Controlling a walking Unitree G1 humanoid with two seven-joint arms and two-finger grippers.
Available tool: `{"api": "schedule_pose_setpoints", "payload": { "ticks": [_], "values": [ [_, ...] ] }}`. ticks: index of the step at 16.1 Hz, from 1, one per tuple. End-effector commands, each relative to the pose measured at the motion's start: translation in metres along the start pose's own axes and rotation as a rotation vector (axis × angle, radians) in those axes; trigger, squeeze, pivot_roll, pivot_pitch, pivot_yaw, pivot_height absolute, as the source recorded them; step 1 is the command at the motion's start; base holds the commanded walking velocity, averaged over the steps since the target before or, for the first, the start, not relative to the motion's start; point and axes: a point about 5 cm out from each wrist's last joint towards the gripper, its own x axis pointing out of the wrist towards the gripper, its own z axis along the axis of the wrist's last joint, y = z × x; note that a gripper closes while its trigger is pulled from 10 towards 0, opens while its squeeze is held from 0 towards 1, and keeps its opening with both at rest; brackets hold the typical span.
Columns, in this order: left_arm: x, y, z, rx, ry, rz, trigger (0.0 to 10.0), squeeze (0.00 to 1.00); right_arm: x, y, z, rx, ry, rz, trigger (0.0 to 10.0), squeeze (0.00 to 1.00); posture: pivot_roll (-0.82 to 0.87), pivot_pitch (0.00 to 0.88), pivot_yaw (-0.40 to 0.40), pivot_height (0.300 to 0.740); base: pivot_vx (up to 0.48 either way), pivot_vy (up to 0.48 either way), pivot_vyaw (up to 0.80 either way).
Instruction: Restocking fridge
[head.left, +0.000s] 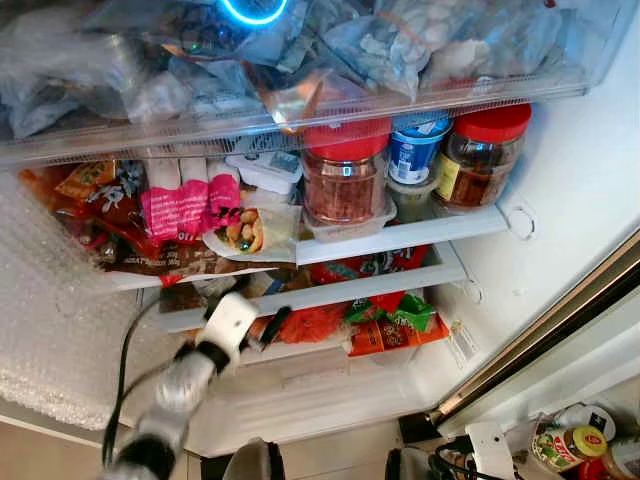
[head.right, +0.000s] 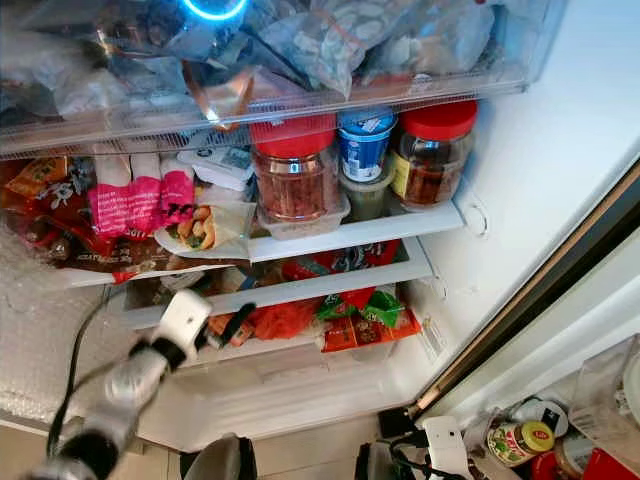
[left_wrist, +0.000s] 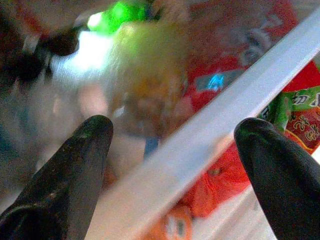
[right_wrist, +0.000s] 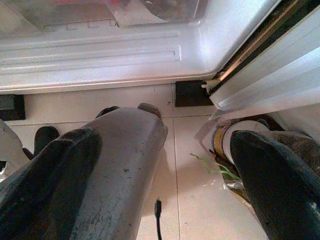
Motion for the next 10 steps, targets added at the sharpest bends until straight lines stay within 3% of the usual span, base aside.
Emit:
{"api": "schedule_pose_setpoints", "payload": {
  "ticks": [1, 2, 3, 6, 10],
  "values": [
    [-0.007, -0.001, -0.005, -0.064, 0.020, 0.044, 10.0, 0.00, -0.008, 0.001, -0.034, 0.009, 0.147, -0.014, 10.0, 0.00, -0.11, 0.107, 0.021, 0.636, 0.000, 0.000, 0.00],
    [-0.014, -0.003, -0.008, -0.104, 0.025, 0.085, 10.0, 0.00, -0.008, 0.001, -0.033, 0.008, 0.147, -0.015, 10.0, 0.00, -0.11, 0.105, 0.022, 0.636, 0.000, 0.000, 0.00],
    [-0.022, -0.001, -0.012, -0.198, 0.034, 0.182, 10.0, 0.00, -0.008, 0.000, -0.032, -0.003, 0.150, -0.015, 10.0, 0.00, -0.10, 0.101, 0.019, 0.636, 0.000, 0.000, 0.00],
    [-0.032, -0.005, -0.019, -0.329, 0.066, 0.270, 10.0, 0.00, -0.007, -0.002, -0.029, -0.035, 0.156, -0.005, 10.0, 0.00, -0.09, 0.087, 0.011, 0.636, 0.000, 0.000, 0.00],
    [-0.039, -0.019, -0.027, -0.347, 0.130, 0.249, 10.0, 0.00, -0.006, -0.004, -0.025, -0.053, 0.152, -0.003, 10.0, 0.00, -0.09, 0.069, 0.003, 0.636, 0.000, 0.000, 0.00]
  ]
}}
